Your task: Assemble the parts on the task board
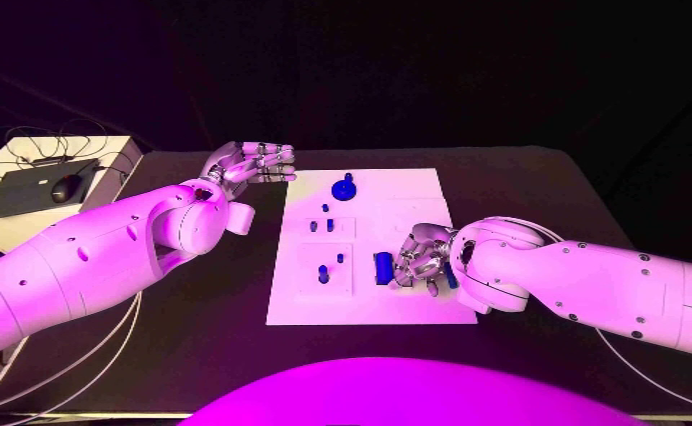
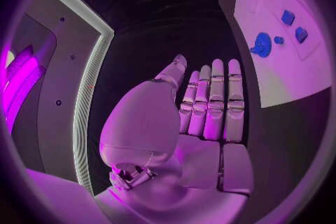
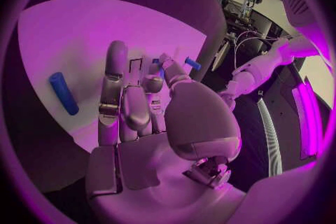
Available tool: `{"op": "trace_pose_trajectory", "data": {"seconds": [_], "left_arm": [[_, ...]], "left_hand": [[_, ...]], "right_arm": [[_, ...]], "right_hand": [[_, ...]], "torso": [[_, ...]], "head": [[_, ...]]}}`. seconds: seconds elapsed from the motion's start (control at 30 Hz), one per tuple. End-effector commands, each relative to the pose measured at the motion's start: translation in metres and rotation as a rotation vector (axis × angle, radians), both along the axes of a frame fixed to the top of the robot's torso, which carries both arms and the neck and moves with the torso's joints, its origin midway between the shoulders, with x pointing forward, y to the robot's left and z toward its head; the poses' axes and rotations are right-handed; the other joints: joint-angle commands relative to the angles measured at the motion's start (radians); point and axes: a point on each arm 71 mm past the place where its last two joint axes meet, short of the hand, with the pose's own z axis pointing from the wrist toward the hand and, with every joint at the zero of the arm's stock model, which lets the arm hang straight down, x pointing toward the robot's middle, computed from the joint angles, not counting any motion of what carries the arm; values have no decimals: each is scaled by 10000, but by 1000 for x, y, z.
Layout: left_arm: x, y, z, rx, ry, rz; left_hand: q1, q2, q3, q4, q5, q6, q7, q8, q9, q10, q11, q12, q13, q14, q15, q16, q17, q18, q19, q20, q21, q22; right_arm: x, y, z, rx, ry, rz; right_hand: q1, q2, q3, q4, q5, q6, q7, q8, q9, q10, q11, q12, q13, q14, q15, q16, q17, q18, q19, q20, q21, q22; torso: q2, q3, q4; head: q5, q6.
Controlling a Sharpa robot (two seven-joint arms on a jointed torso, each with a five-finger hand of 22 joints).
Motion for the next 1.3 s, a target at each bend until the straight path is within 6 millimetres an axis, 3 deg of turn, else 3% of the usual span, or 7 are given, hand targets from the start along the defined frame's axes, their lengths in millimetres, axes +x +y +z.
{"op": "trace_pose_trajectory", "data": {"seconds": [0.03, 0.4, 0.53, 0.67, 0.77, 1.0, 1.3], "left_arm": [[0, -3, 0, -141, -28, -195], [0, -2, 0, -134, -16, -185], [0, -2, 0, -132, -12, -184], [0, -2, 0, -124, -11, -172], [0, -1, 0, -118, -13, -163], [0, -1, 0, -112, -17, -151], [0, -1, 0, -112, -26, -148]], "left_hand": [[-11, 70, 70, -10, -6, 0, 8, 19, 4, -40, -34, -19, 0, -15, -6, -8, 16, -75, 81, 1, 41, -16], [-11, 70, 70, -10, -6, 0, 8, 19, 4, -40, -34, -19, 0, -15, -6, -8, 16, -75, 81, 1, 41, -16], [-15, 68, 91, -14, -5, -2, 18, 19, 4, -43, -30, -20, -1, -16, -5, -10, 15, -78, 80, -2, 42, -19], [-15, 68, 91, -14, -5, -2, 18, 19, 4, -43, -30, -20, -1, -16, -5, -10, 15, -78, 80, -2, 42, -19], [-15, 68, 91, -14, -5, -2, 18, 19, 4, -43, -30, -20, -1, -16, -5, -10, 15, -78, 80, -2, 42, -19], [-15, 68, 91, -14, -5, -2, 18, 19, 4, -43, -30, -20, -1, -16, -5, -10, 15, -78, 80, -2, 42, -19], [-2, 75, 114, -25, -6, 4, 12, 20, 4, -42, -33, -21, -1, -13, -7, -8, 15, -78, 81, -6, 44, -20]], "right_arm": [[-1, 0, 0, 1, 29, -1], [-1, -1, 1, 93, -94, -105], [-1, -3, 2, 224, -186, -160], [-3, -8, 4, 426, -201, -237], [-5, -12, 6, 584, -202, -263], [-8, -18, 11, 840, -234, -327], [-7, -29, 13, 838, -368, -521]], "right_hand": [[14, -123, 1, 103, -58, 31, 11, 66, 27, 46, 45, 20, 24, 3, -54, 33, 21, -106, 339, -56, -32, -17], [93, -294, 58, 434, -171, -8, 22, 156, 83, 48, 53, 29, 49, 1, -55, 30, 30, -95, 343, -50, -27, -11], [29, -479, 85, 620, -306, -31, 39, 198, 119, 19, 67, 10, 42, -7, -41, 16, 19, -95, 335, -42, -37, -14], [-44, -935, 296, 1141, -1417, -105, 68, 313, 246, -29, 133, -17, 16, -8, -24, 4, 14, -80, 329, -13, -67, -35], [68, -1095, 251, 1439, -1478, -151, 104, 381, 317, -48, 118, 1, 7, -11, -3, -3, 17, -66, 331, -1, -82, -45], [198, -1020, 12, 1423, -1347, -166, 102, 399, 329, -55, 119, 20, -6, -7, -4, -5, 28, -61, 337, 1, -90, -55], [229, -670, -55, 1011, -834, -130, 66, 357, 259, -20, 92, 72, 0, 0, -26, 11, 63, -70, 345, -18, -61, -34]], "torso": [[3, 2, 0], [3, 2, 0], [3, 3, 3], [5, 4, -1], [6, 3, -6], [4, 7, -8], [8, 7, 0]], "head": [[-8, 1], [-12, 1], [-23, 1], [-10, 1], [-5, 1], [-5, 1], [-11, 1]]}}
